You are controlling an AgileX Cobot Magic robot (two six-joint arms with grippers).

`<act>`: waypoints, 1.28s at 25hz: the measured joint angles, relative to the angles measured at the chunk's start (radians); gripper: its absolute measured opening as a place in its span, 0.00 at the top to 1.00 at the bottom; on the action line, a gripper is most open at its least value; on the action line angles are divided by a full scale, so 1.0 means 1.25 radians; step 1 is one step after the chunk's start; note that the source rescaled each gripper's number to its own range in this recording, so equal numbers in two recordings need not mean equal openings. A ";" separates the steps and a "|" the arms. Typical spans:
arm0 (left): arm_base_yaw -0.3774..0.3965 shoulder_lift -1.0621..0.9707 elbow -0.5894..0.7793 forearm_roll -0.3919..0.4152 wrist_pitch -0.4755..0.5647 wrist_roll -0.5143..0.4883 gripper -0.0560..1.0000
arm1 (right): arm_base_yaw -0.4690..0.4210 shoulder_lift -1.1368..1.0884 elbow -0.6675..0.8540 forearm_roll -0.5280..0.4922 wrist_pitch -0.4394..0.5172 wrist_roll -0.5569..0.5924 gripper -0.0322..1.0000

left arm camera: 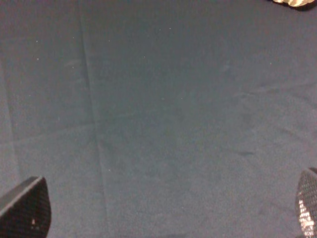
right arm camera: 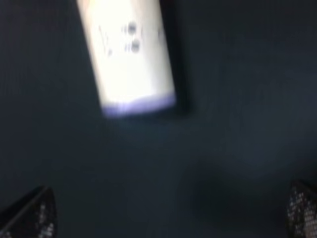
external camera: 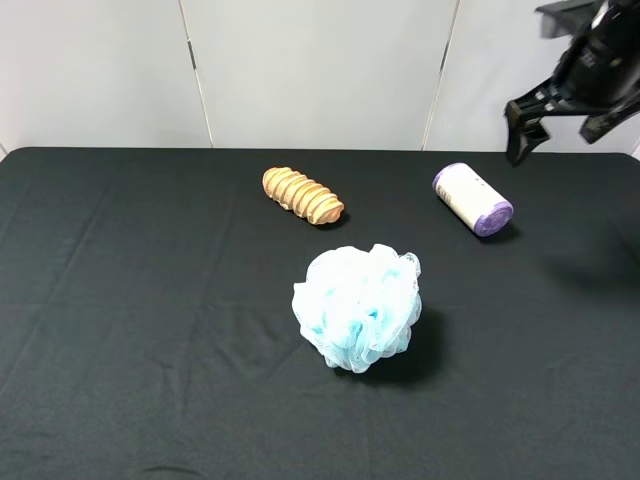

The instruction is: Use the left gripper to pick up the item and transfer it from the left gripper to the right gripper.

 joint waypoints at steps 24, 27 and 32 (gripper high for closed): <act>0.000 0.000 0.000 0.000 0.001 0.000 0.03 | 0.000 -0.664 0.347 0.091 0.104 0.027 0.00; 0.000 0.000 0.000 0.000 0.001 0.000 0.03 | 0.000 -0.784 0.419 0.091 0.105 0.029 0.00; 0.000 0.000 0.000 0.000 0.001 0.000 0.03 | 0.000 -0.963 0.515 0.090 0.107 0.031 0.00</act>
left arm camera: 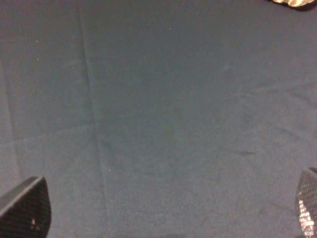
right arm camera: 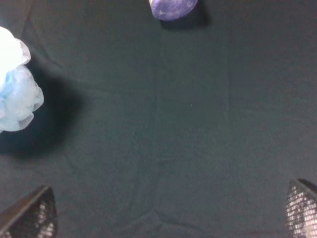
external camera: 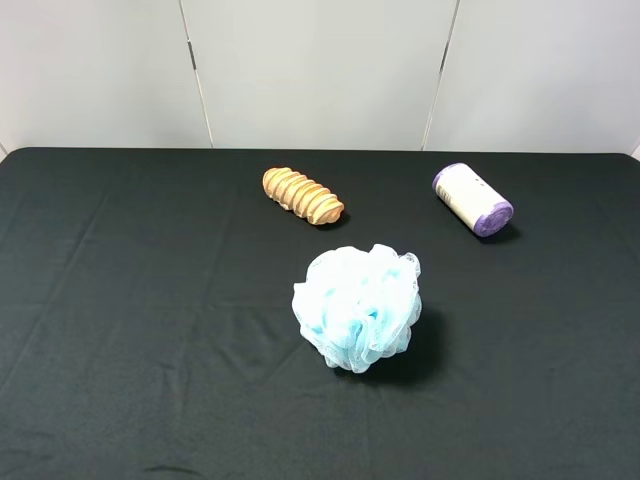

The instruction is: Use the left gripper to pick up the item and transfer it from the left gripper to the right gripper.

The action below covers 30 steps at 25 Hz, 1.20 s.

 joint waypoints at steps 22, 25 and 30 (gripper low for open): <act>0.000 0.000 0.000 0.000 0.000 0.000 0.03 | 0.000 -0.379 0.212 0.000 -0.166 0.007 0.00; 0.000 0.000 0.000 0.000 0.000 0.000 0.03 | 0.000 -0.379 0.225 0.000 -0.162 0.007 0.00; 0.000 0.000 0.000 0.000 0.000 0.000 0.03 | 0.000 -0.379 0.224 0.000 -0.162 0.007 0.00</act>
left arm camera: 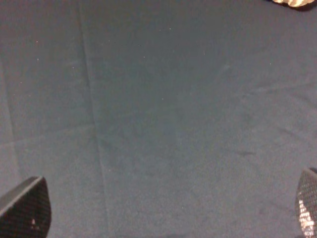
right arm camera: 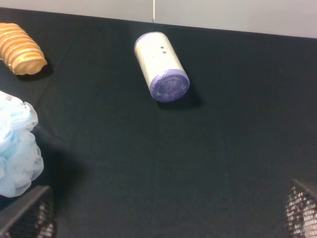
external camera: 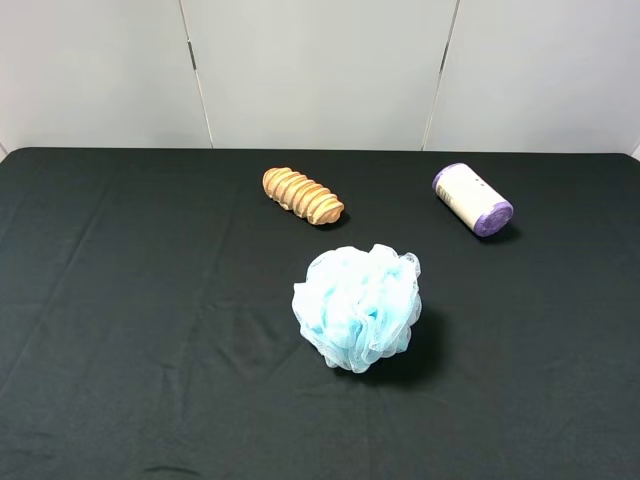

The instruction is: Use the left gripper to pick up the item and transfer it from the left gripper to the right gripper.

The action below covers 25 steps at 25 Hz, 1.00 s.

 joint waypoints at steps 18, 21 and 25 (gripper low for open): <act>0.000 0.000 0.000 0.000 0.000 0.000 0.03 | -0.115 0.000 0.000 0.000 0.000 0.000 0.00; 0.000 0.000 0.000 0.000 0.000 0.000 0.03 | -0.121 0.000 0.000 -0.001 0.000 0.000 0.00; 0.000 0.000 0.000 0.000 0.000 0.000 0.03 | -0.121 0.000 0.000 -0.001 -0.002 0.000 0.00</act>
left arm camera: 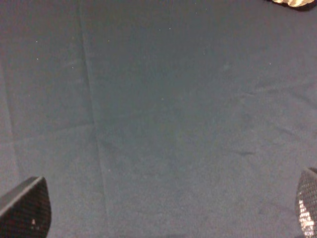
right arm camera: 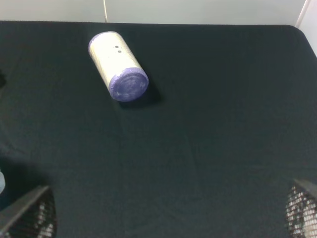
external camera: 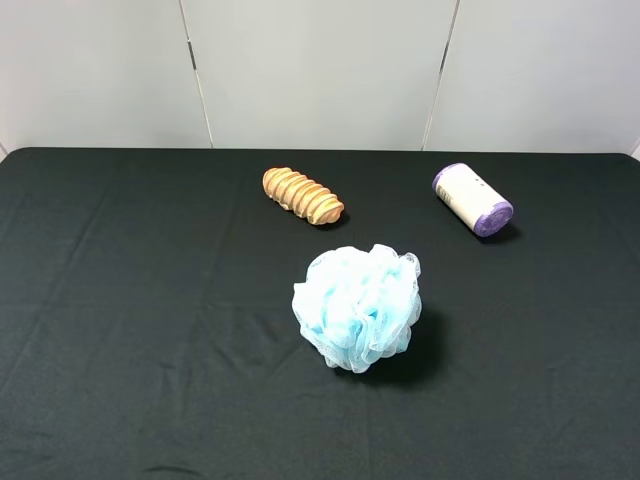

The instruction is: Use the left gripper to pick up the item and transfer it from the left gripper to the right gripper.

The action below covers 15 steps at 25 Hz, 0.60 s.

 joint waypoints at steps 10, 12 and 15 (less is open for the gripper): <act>0.107 0.000 0.000 0.000 0.000 0.000 0.03 | -0.013 0.000 0.000 0.001 0.000 0.000 0.00; 0.110 0.000 0.000 0.000 0.000 0.000 0.03 | -0.030 0.000 0.000 0.001 0.000 0.000 0.00; 0.110 0.000 0.000 0.000 0.000 0.000 0.03 | -0.049 0.000 0.000 0.000 0.000 0.000 0.00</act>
